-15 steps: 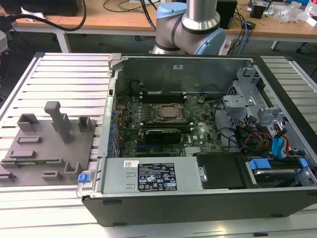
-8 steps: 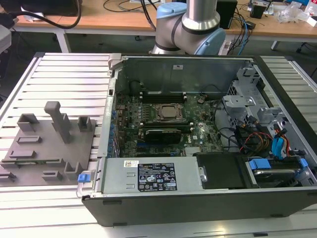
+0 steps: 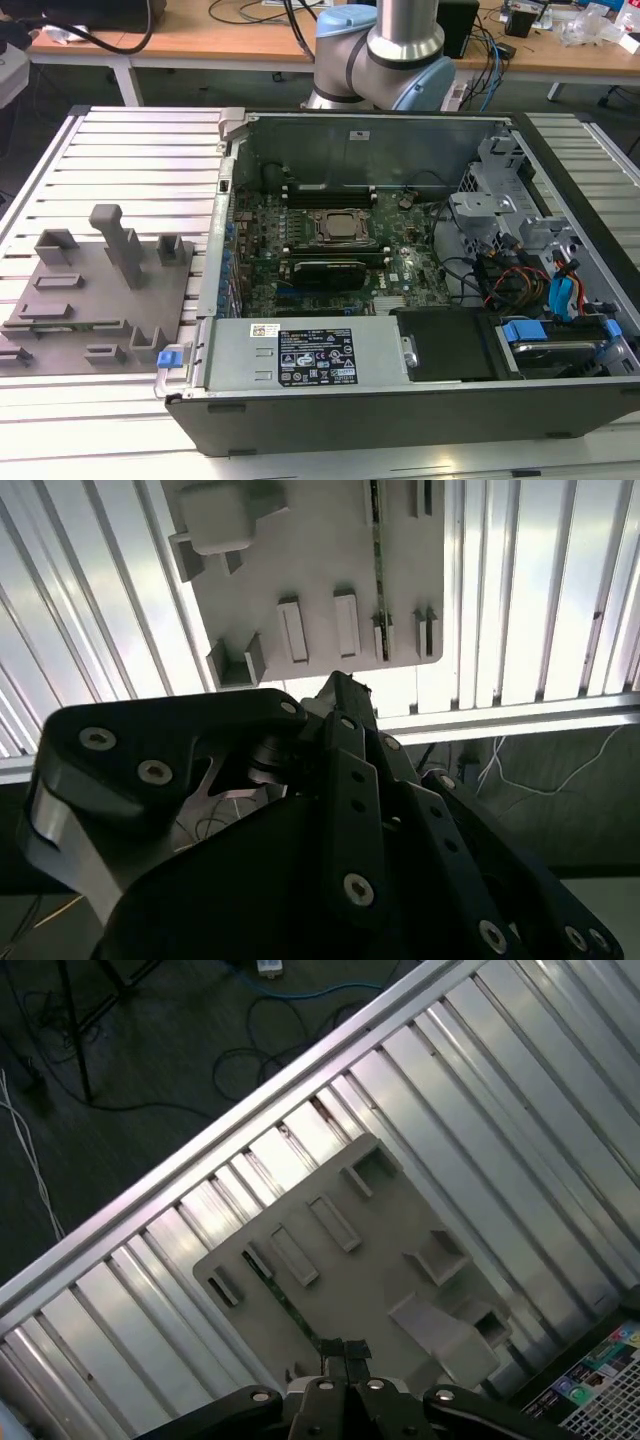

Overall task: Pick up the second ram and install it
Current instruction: 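Pick up the second ram and move it above second insertion slot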

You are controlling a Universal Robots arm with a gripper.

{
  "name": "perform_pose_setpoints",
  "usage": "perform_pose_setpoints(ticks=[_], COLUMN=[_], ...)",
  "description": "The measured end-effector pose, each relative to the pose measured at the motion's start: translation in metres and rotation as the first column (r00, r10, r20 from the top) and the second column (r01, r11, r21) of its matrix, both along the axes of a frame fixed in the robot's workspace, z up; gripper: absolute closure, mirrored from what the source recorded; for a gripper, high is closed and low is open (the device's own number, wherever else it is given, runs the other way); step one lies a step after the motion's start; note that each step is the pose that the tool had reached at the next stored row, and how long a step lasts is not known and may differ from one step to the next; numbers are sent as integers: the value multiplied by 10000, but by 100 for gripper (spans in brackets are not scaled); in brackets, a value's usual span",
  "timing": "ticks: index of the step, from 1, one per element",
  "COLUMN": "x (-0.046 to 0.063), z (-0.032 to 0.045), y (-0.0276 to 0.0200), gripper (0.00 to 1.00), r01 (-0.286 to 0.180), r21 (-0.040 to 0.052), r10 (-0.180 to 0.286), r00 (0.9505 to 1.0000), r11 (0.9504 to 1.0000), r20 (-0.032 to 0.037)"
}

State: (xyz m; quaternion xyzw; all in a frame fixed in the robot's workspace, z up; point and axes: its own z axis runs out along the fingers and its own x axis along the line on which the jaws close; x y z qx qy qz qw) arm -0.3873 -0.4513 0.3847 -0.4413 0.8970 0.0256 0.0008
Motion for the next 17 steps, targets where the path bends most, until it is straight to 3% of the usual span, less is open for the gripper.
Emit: perform_pose_setpoints(ticks=[6, 10, 17], x=[0, 0, 0], z=[0, 0, 0], y=[0, 0, 0], gripper=[89, 89, 89], r01=[-911, -1663, -2339], r21=[0, 0, 0], r10=[911, 1663, 2339], r00=[9958, 9861, 9723], r11=[9958, 9861, 9723], r20=[1, 0, 0])
